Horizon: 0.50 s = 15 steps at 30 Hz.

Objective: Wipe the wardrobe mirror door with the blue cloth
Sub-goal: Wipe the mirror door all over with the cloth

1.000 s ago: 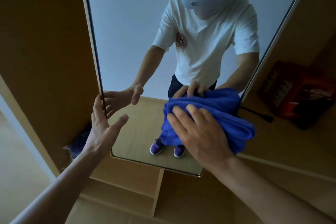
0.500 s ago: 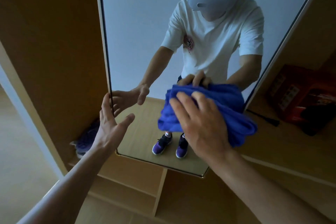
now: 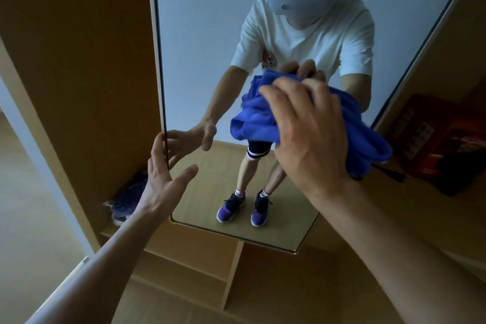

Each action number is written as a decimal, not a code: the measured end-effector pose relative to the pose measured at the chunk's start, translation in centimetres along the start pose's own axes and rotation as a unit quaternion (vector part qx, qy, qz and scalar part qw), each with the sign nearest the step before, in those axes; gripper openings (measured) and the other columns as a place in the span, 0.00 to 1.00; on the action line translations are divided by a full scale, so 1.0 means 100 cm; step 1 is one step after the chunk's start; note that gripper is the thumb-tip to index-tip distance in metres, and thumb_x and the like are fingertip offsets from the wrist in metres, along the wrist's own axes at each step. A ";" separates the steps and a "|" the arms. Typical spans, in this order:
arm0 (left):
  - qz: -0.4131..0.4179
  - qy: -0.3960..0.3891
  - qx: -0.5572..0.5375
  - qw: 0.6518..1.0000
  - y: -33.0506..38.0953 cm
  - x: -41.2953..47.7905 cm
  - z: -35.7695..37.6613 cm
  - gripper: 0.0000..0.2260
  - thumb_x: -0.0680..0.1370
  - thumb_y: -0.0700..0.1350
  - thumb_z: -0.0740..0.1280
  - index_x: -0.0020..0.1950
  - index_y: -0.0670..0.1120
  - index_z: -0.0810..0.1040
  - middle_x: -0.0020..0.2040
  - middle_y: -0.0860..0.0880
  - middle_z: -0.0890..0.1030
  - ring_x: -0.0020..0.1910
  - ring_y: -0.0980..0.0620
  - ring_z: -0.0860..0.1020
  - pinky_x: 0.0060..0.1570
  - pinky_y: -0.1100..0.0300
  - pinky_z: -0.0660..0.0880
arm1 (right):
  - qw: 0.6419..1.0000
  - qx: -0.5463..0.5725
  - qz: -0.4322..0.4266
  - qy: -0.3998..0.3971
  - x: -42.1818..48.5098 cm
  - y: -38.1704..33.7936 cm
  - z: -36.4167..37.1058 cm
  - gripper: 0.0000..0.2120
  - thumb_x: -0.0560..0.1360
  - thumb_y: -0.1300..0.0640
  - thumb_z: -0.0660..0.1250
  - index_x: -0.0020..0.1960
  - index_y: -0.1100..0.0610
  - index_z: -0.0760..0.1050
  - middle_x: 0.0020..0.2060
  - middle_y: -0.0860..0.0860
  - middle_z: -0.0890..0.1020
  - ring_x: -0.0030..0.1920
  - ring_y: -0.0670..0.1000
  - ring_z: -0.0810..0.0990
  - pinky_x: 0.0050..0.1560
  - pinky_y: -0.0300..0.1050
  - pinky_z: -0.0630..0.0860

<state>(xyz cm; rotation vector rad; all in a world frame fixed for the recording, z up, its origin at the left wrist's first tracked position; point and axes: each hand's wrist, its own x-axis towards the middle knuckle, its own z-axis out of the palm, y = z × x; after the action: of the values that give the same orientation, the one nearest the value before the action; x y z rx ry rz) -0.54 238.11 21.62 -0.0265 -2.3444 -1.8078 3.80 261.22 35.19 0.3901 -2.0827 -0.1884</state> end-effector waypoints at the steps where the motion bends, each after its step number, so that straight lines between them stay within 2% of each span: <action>1: -0.001 -0.002 -0.006 1.000 -0.002 0.000 -0.001 0.45 0.68 0.62 0.69 0.77 0.72 0.44 0.82 0.50 0.57 0.78 0.45 0.64 0.71 0.38 0.70 | 1.000 0.005 -0.019 -0.015 -0.011 -0.007 0.009 0.23 0.74 0.64 0.61 0.69 0.57 0.74 0.65 0.54 0.77 0.61 0.60 0.72 0.55 0.55 0.71; 2: -0.001 -0.007 -0.010 1.000 -0.003 -0.001 -0.002 0.44 0.68 0.62 0.70 0.76 0.73 0.45 0.82 0.50 0.58 0.78 0.46 0.64 0.71 0.38 0.69 | 0.998 0.005 -0.054 -0.042 -0.028 -0.016 0.020 0.23 0.74 0.63 0.61 0.69 0.58 0.74 0.64 0.55 0.77 0.61 0.60 0.72 0.54 0.56 0.73; 4: -0.005 -0.015 -0.021 1.000 -0.006 0.000 -0.004 0.44 0.68 0.63 0.70 0.76 0.74 0.46 0.82 0.51 0.59 0.78 0.47 0.64 0.73 0.38 0.67 | 0.982 -0.012 -0.136 -0.130 -0.068 -0.032 0.039 0.25 0.71 0.58 0.70 0.68 0.56 0.76 0.62 0.53 0.78 0.59 0.59 0.73 0.51 0.53 0.76; 5: -0.007 -0.021 -0.022 1.000 -0.007 0.001 -0.005 0.44 0.69 0.63 0.70 0.77 0.72 0.45 0.82 0.51 0.59 0.79 0.48 0.63 0.74 0.39 0.65 | 0.969 -0.016 -0.158 -0.191 -0.085 -0.037 0.045 0.29 0.67 0.55 0.75 0.67 0.54 0.76 0.61 0.52 0.79 0.59 0.57 0.74 0.51 0.51 0.76; 7: -0.012 -0.036 -0.016 0.999 -0.007 0.001 -0.008 0.45 0.70 0.60 0.69 0.79 0.69 0.44 0.83 0.51 0.56 0.80 0.48 0.60 0.76 0.41 0.63 | 0.947 0.003 -0.161 -0.276 -0.106 -0.042 0.049 0.29 0.65 0.55 0.78 0.64 0.52 0.76 0.59 0.50 0.79 0.59 0.56 0.74 0.54 0.50 0.76; 9: -0.006 -0.045 -0.013 0.999 -0.005 0.000 -0.011 0.45 0.70 0.59 0.69 0.79 0.68 0.44 0.83 0.51 0.55 0.80 0.47 0.58 0.76 0.42 0.62 | 0.942 0.047 -0.153 -0.295 -0.109 -0.040 0.048 0.23 0.68 0.59 0.71 0.63 0.51 0.76 0.59 0.49 0.79 0.58 0.55 0.76 0.55 0.49 0.77; 11: -0.007 -0.047 -0.007 0.999 -0.004 -0.003 -0.014 0.47 0.70 0.59 0.69 0.80 0.67 0.43 0.84 0.51 0.52 0.81 0.47 0.57 0.76 0.42 0.61 | 0.936 0.085 -0.133 -0.315 -0.105 -0.038 0.042 0.22 0.69 0.63 0.67 0.62 0.52 0.76 0.58 0.49 0.79 0.56 0.54 0.77 0.54 0.49 0.77; 15: -0.030 -0.052 -0.003 0.998 -0.005 -0.018 -0.017 0.49 0.68 0.60 0.68 0.82 0.63 0.42 0.84 0.51 0.51 0.81 0.45 0.56 0.75 0.42 0.61 | 0.920 0.139 -0.094 -0.355 -0.106 -0.038 0.017 0.28 0.67 0.63 0.74 0.66 0.52 0.75 0.61 0.48 0.78 0.57 0.54 0.76 0.58 0.50 0.77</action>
<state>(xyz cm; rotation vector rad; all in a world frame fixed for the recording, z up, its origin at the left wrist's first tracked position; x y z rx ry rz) 1.44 236.50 21.31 -0.0523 -2.4340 -1.8850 8.20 261.34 24.68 0.7855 -2.8018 -0.1605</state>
